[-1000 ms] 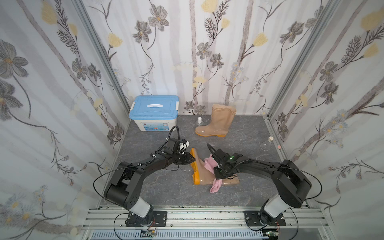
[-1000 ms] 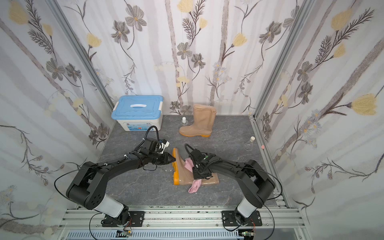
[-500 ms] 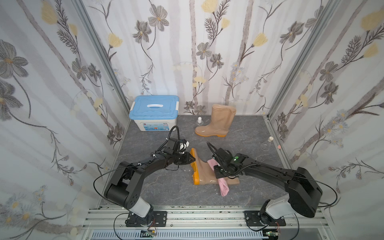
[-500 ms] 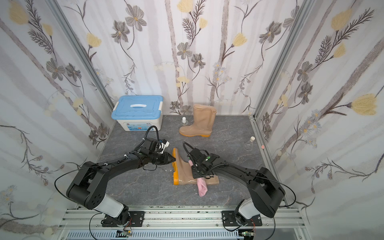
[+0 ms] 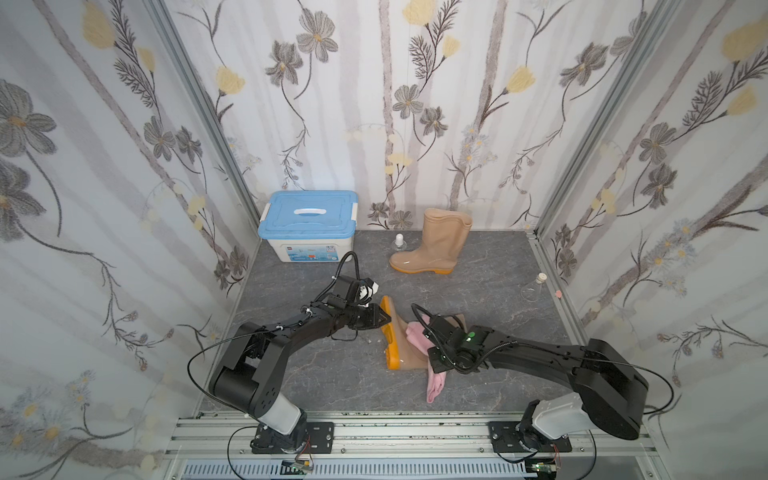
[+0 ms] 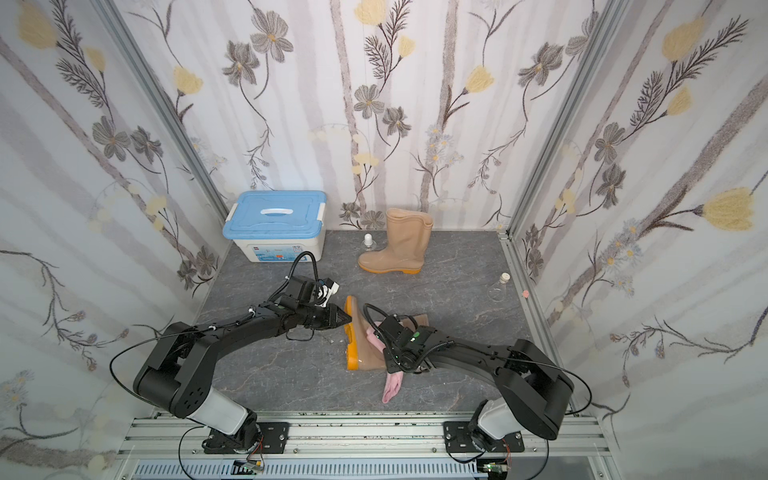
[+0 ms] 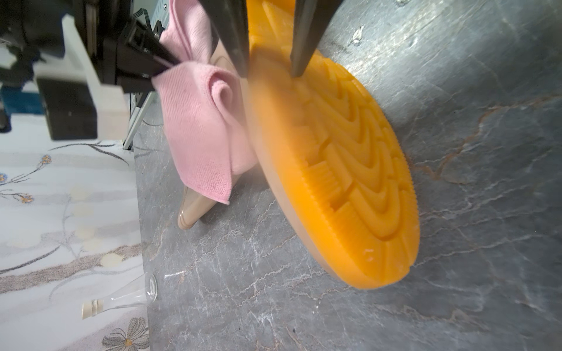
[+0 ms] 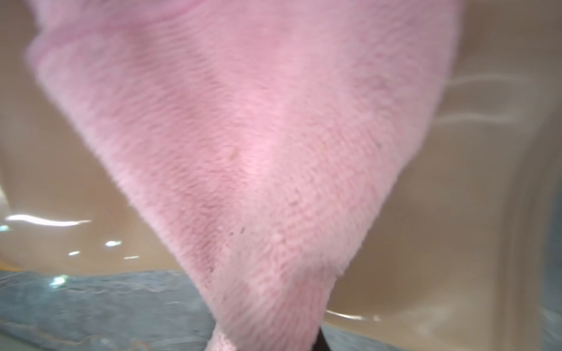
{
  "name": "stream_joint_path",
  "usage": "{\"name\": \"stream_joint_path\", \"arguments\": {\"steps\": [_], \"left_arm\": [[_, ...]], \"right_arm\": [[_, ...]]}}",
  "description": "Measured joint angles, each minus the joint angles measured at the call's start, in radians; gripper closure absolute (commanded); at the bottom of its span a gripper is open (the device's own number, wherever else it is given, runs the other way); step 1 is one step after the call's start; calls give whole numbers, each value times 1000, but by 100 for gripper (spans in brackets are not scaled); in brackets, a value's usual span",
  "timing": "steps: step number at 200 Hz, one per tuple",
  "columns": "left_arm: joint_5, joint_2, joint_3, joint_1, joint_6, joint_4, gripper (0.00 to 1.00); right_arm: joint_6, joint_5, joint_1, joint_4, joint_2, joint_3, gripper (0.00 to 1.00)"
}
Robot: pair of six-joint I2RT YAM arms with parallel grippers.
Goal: Wipe the rubber boots with a cloth
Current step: Wipe the dirt off the rubber boot.
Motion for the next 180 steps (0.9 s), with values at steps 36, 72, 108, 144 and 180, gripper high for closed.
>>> {"name": "stream_joint_path", "arguments": {"steps": [36, 72, 108, 144, 180], "left_arm": [[12, 6, 2, 4, 0, 2, 71], [13, 6, 2, 5, 0, 1, 71], [13, 6, 2, 5, 0, 1, 71], [13, 7, 0, 5, 0, 5, 71], [14, 7, -2, 5, 0, 8, 71]], "right_arm": [[74, 148, -168, -198, -193, -89, 100], [66, 150, -218, -218, -294, -98, 100], [8, 34, -91, -21, -98, 66, 100], [-40, -127, 10, 174, 160, 235, 100], [-58, -195, 30, 241, 297, 312, 100]]}}
